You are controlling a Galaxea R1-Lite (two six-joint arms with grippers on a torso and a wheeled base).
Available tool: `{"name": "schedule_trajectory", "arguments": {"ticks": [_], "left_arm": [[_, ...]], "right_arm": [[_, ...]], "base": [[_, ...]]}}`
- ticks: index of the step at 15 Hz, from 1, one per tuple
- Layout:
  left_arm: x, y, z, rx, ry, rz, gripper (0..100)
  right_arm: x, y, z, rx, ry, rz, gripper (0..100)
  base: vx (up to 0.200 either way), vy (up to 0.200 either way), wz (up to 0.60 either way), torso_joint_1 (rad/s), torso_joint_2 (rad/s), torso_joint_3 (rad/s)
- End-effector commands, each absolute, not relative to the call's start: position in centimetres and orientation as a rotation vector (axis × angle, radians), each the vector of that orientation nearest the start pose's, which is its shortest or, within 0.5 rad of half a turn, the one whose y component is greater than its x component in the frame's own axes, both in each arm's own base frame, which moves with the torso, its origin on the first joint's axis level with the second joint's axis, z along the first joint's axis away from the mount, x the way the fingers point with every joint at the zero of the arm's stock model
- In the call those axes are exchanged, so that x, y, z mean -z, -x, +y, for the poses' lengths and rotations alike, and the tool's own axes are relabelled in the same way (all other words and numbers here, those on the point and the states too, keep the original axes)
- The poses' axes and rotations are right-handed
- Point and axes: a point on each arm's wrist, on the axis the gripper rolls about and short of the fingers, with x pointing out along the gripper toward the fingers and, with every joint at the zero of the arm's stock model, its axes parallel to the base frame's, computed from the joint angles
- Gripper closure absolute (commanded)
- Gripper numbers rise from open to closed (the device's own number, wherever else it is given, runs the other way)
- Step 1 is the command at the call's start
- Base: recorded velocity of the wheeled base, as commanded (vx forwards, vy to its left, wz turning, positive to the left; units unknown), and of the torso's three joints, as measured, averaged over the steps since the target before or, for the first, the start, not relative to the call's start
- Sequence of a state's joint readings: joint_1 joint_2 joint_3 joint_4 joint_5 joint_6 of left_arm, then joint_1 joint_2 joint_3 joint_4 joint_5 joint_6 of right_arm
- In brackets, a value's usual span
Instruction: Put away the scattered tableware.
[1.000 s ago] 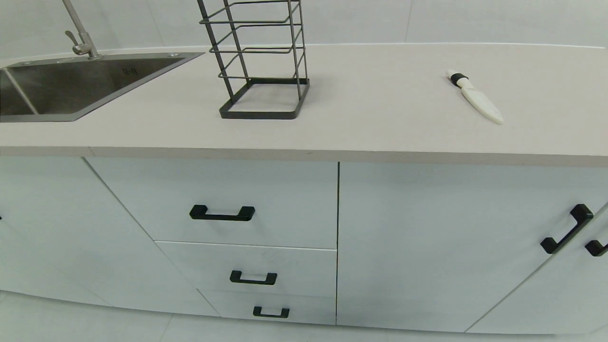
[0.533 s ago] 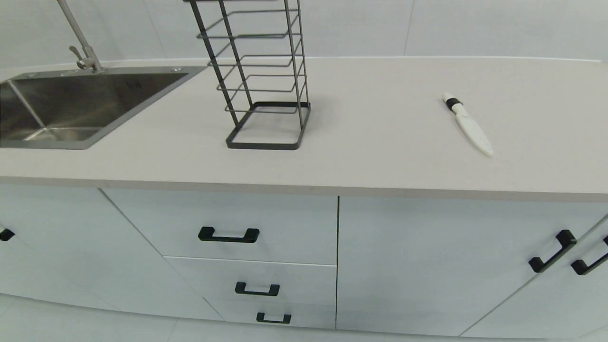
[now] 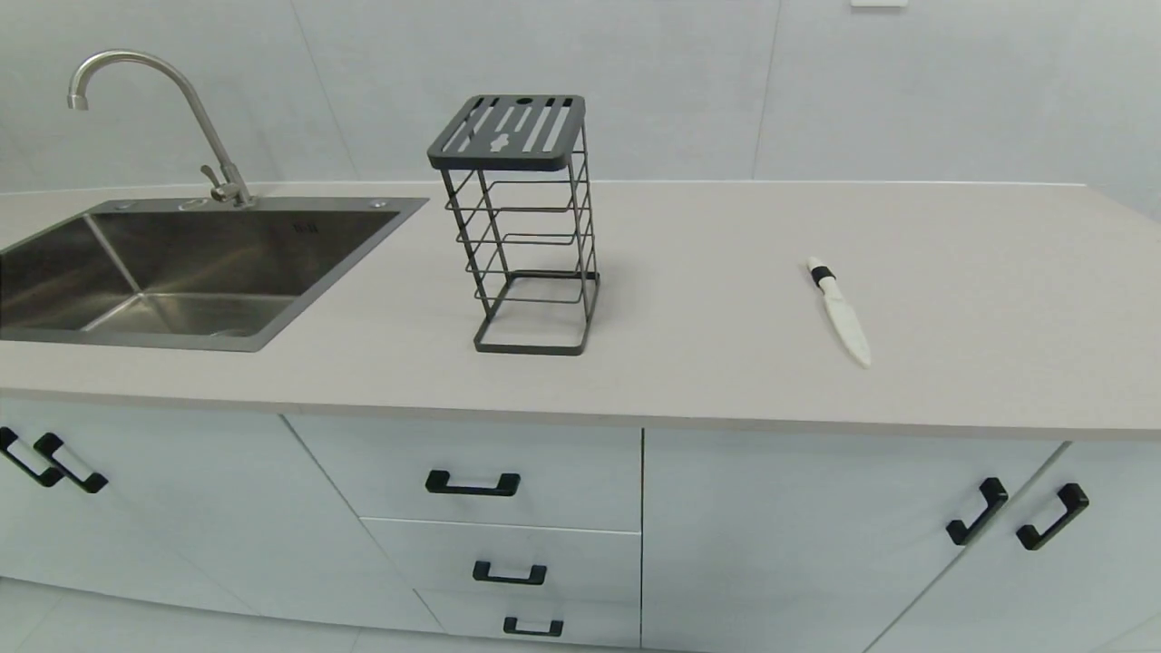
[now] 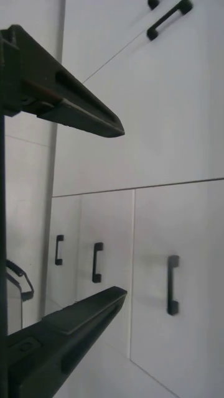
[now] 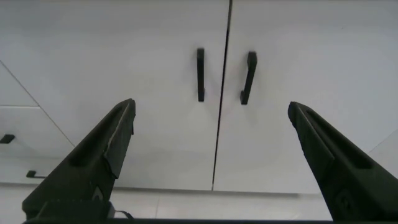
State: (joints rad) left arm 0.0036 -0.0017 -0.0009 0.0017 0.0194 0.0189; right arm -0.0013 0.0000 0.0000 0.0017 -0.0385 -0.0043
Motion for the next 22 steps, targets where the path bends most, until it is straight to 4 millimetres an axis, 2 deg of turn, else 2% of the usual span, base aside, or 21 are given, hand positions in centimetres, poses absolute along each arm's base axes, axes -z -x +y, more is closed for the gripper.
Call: {"name": "schedule_trajectory", "arguments": {"ticks": [1,18,22], "left_arm": [[-7.57,2.29,0.03,-0.025,-0.018,0.0,0],[-7.55,2.28,0.03,-0.023,-0.015,0.0,0],[-7.53,2.28,0.03,-0.023,-0.003,0.002,0]], "right_arm": [[-7.53,2.28,-0.08,0.04,0.005,0.002,0],[-7.53,2.28,-0.08,0.04,0.005,0.002,0],[-7.53,2.28,-0.09,0.041,0.005,0.002,0]], "base": [[0.0,0.0,0.0,0.388,-0.49,-0.227],[0.0,0.0,0.0,0.305,-0.54,-0.261],[0.0,0.0,0.0,0.22,-0.43,-0.214]]}}
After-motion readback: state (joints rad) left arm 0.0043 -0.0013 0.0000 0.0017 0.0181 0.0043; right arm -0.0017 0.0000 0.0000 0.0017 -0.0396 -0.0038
